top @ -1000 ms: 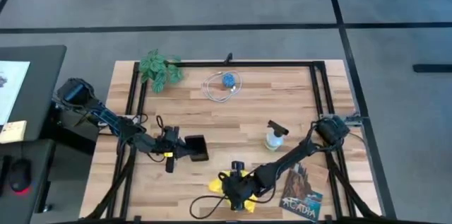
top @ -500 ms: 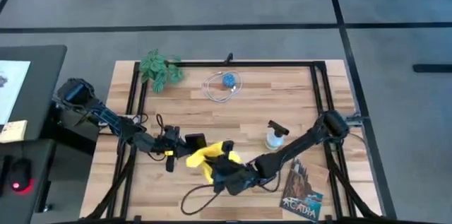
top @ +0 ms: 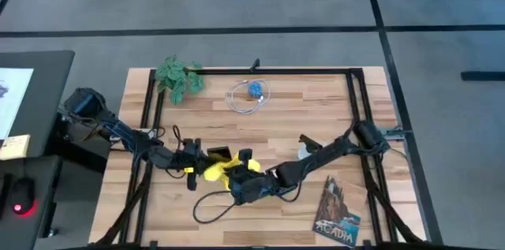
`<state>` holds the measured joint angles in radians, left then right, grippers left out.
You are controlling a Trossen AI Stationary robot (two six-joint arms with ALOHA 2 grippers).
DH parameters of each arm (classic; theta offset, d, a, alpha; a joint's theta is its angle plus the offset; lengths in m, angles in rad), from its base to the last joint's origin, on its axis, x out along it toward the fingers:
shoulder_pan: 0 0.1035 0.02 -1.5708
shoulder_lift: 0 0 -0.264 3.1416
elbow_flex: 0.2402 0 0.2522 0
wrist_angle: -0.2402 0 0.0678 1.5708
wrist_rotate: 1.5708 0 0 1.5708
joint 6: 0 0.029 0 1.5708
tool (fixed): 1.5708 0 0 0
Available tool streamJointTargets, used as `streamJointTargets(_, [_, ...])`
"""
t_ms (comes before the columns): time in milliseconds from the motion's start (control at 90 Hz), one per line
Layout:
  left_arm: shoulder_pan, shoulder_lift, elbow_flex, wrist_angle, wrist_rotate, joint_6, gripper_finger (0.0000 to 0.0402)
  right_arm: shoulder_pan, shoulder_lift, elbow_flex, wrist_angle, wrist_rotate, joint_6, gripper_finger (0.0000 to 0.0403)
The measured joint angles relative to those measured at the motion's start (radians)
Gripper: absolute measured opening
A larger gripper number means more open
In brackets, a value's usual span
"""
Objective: Apply microfiber cloth
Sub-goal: Wipe the back of the cellphone using a microfiber cloth
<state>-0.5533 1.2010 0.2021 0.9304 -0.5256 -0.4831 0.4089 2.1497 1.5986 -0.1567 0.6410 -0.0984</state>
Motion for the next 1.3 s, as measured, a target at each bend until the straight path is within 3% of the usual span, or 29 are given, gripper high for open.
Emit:
streamJointTargets(189, [0.001, -0.007, 0.005, 0.04, -0.01, -0.003, 0.0007, 0.007, -0.012, -0.005, -0.012, 0.127, -0.04, 0.0])
streamJointTargets(356, [0.0, -0.009, 0.007, 0.06, 0.002, 0.011, 0.0007, 0.015, -0.013, 0.063, 0.005, 0.136, -0.105, 0.0])
streamJointTargets(511, [-0.005, 0.005, -0.002, -0.046, 0.037, 0.031, 0.0007, 0.016, -0.028, 0.109, -0.046, 0.035, -0.063, 0.0])
streamJointTargets(733, [-0.003, 0.0, 0.0, -0.058, 0.007, 0.026, 0.0007, 0.035, -0.008, 0.106, -0.265, -0.259, 0.19, 0.0])
streamJointTargets(1156, [-0.002, -0.002, 0.001, -0.041, -0.004, 0.041, 0.0007, 0.012, 0.018, -0.023, -0.121, -0.293, 0.302, 0.0003])
streamJointTargets(1300, [-0.002, -0.002, 0.001, -0.041, 0.004, 0.056, 0.0007, -0.019, 0.036, -0.027, -0.084, -0.342, 0.281, 0.005])
